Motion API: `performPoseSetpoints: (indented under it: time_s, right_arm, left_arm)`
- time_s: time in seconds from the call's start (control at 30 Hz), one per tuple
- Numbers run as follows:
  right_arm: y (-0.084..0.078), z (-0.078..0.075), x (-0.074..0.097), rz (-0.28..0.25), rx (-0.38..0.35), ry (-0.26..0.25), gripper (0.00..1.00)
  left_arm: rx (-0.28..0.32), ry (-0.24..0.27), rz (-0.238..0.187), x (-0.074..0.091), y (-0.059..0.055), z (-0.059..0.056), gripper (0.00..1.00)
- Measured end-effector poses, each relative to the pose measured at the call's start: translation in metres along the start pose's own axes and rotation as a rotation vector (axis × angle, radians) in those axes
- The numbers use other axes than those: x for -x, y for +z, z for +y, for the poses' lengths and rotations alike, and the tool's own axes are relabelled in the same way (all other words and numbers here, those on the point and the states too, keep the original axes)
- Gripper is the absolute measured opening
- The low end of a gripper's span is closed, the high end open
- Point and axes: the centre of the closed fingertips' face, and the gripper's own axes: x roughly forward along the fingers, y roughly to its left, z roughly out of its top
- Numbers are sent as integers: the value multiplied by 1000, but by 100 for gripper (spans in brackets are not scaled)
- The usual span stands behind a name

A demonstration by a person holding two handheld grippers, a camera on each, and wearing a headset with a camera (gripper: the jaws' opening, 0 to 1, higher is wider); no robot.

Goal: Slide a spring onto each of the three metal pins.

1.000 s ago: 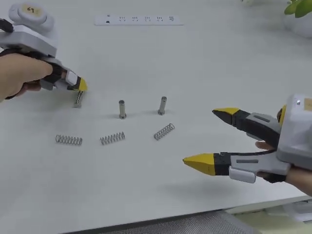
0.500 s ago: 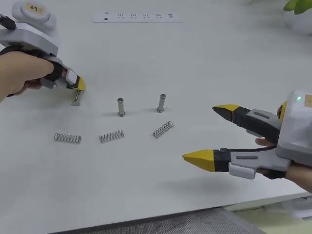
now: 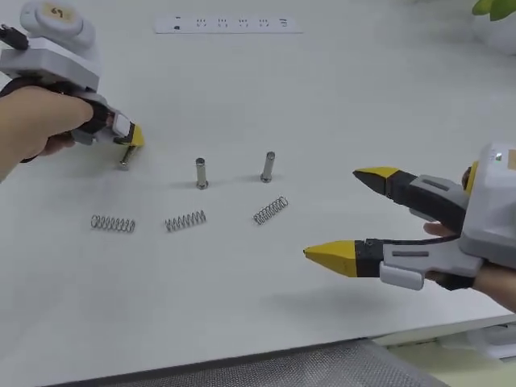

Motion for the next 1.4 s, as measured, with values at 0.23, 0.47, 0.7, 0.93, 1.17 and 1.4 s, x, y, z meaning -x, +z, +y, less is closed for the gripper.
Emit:
performPoseSetpoints:
  time_s: [0.23, 0.47, 0.7, 0.93, 1.17, 1.4]
  right_arm:
    - [-1, 1, -2, 8, 6, 6, 80]
    - [2, 2, -6, 9, 15, 16, 80]
    - [6, 6, -11, 12, 30, 34, 80]
    - [8, 9, -14, 16, 44, 49, 80]
    - [8, 11, -17, 27, 55, 61, 80]
    - [11, 14, -19, 30, 66, 73, 79]
  left_arm:
    - [47, -27, -31, 2, -3, 2, 0]
    - [51, -42, -78, 7, -6, 3, 0]
    - [61, -50, -125, 15, -8, 5, 0]
    - [54, -60, -181, 22, -8, 1, 0]
    - [27, -71, -241, 30, -7, -6, 0]
    - [0, -80, -309, 37, -8, -10, 0]
